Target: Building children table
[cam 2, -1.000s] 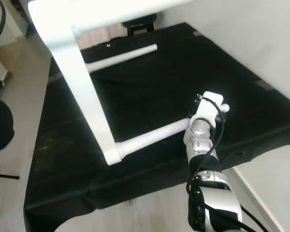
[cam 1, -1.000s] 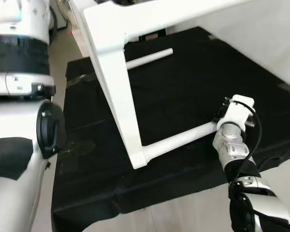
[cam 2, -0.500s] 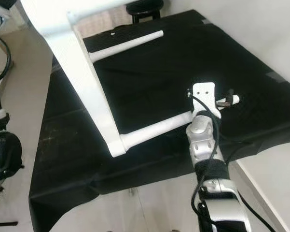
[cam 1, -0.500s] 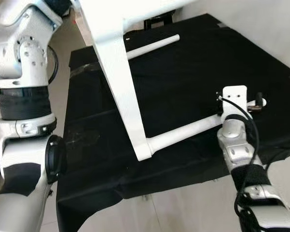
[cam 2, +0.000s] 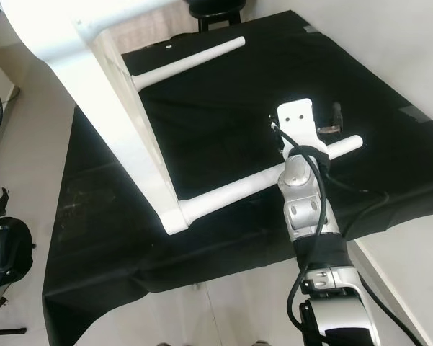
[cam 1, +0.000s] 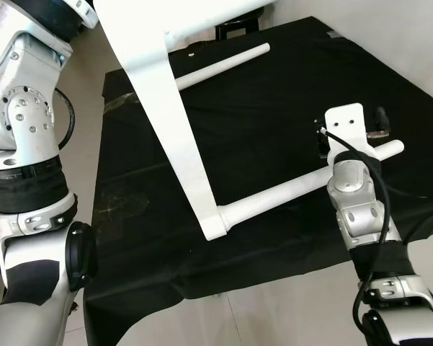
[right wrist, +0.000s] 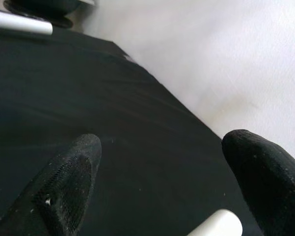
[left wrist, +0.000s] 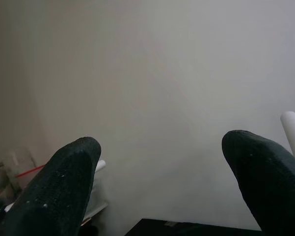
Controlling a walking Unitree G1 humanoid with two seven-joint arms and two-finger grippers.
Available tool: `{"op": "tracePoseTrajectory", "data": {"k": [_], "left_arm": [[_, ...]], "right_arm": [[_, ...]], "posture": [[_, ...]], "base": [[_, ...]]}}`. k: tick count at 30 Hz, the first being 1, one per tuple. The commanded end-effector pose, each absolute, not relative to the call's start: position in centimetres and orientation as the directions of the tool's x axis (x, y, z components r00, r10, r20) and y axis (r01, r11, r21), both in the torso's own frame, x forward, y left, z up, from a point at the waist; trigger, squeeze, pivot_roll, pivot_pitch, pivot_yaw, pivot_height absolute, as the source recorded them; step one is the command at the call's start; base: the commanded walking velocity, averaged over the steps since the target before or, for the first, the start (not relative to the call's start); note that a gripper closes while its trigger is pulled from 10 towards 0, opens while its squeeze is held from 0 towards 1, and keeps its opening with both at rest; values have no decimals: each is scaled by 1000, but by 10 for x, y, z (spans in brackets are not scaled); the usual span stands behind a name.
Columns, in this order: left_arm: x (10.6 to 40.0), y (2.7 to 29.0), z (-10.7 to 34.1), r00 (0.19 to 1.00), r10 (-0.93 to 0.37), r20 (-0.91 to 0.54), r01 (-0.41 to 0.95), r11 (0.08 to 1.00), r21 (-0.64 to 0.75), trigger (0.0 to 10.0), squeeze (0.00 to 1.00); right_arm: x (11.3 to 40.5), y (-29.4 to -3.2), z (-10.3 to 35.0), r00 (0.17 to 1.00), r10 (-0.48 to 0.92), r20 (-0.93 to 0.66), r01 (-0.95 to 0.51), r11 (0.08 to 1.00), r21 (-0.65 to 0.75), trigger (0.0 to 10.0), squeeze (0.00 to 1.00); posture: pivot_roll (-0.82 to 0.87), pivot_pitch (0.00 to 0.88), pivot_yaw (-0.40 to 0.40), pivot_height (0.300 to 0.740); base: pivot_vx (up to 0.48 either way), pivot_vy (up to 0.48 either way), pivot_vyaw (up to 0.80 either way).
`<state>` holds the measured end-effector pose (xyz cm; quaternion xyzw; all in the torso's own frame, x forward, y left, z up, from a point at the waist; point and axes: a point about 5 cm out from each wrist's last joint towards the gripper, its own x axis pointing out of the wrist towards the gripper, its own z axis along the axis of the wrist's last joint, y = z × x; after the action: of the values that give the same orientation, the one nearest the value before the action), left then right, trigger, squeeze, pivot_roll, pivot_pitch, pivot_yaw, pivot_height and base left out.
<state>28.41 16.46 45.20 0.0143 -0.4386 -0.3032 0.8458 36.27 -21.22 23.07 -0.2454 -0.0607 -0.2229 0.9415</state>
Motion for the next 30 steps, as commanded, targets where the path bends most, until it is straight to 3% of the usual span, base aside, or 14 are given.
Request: {"op": "tracePoseTrajectory", "data": {"k": [1, 5, 6, 7, 8, 9, 13, 20, 24, 30], "left_arm": [[290, 164, 443, 464, -565, 682, 509, 800, 317, 10000, 0], [291, 167, 449, 456, -565, 688, 505, 801, 323, 10000, 0], [290, 166, 458, 433, -559, 707, 517, 797, 313, 10000, 0], [288, 164, 471, 392, -555, 734, 539, 785, 306, 10000, 0], [288, 164, 471, 392, -555, 734, 539, 785, 306, 10000, 0], [283, 158, 490, 331, -552, 765, 565, 766, 308, 10000, 0], [279, 146, 505, 289, -572, 768, 567, 748, 345, 10000, 0], [280, 138, 498, 297, -588, 752, 584, 735, 345, 10000, 0], [276, 151, 468, 394, -538, 745, 526, 797, 297, 10000, 0], [259, 177, 435, 544, -386, 745, 351, 911, 216, 10000, 0]], "right_arm": [[361, -213, 231, 888, -407, 214, 460, 787, -411, 10000, 737], [358, -217, 239, 888, -392, 241, 459, 794, -399, 10000, 733], [358, -213, 243, 913, -334, 236, 405, 820, -404, 10000, 227], [357, -204, 244, 942, -243, 230, 319, 858, -402, 10000, 110], [357, -204, 244, 942, -243, 230, 319, 858, -402, 10000, 110], [354, -189, 246, 963, -115, 244, 206, 898, -389, 10000, 0], [351, -173, 245, 968, -28, 249, 136, 892, -430, 10000, 0], [346, -155, 250, 956, 103, 275, 17, 915, -402, 10000, 0], [337, -141, 260, 915, 263, 307, -127, 908, -399, 10000, 0], [332, -140, 270, 885, 296, 359, -93, 868, -487, 10000, 0]], "posture": [[-99, 131, 117, 740], [-102, 132, 118, 740], [-107, 131, 116, 740], [-108, 131, 116, 740], [-108, 131, 116, 740], [-103, 129, 116, 740], [-100, 125, 118, 740], [-100, 129, 118, 740], [-92, 128, 116, 740], [-79, 129, 119, 740]], "base": [[0, 0, 0], [0, 0, 0], [0, 0, 0], [0, 0, 0], [0, 0, 0], [0, 0, 0], [0, 0, 0], [0, 0, 0], [0, 0, 0], [0, 0, 0]]}}
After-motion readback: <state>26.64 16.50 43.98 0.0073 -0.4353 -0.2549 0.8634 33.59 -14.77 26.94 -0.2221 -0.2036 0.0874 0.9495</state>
